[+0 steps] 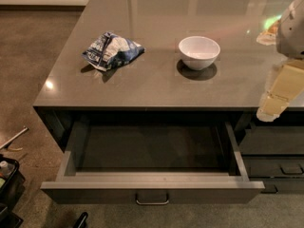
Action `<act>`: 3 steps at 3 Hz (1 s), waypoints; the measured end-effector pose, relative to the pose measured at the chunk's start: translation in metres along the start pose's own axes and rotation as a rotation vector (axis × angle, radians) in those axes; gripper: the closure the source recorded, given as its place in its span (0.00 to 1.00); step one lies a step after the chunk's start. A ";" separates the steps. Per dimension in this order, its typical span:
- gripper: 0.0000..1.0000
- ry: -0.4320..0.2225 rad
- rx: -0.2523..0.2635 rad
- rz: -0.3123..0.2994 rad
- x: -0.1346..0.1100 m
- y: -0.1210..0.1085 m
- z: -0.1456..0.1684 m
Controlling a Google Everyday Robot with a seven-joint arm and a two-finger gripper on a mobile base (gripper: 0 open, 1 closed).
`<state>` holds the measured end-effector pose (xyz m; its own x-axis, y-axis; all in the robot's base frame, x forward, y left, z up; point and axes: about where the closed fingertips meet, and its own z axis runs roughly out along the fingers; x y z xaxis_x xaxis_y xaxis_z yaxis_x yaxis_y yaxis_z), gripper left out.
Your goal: Close top drawer
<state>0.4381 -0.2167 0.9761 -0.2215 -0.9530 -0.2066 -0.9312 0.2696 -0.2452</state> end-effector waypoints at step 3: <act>0.00 -0.147 0.054 0.089 0.023 0.065 0.001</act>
Offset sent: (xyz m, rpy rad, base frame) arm -0.0548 -0.0208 -0.0434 0.1523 0.0072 -0.0518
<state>0.3729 -0.2213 0.9542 -0.2543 -0.8954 -0.3655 -0.8920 0.3632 -0.2691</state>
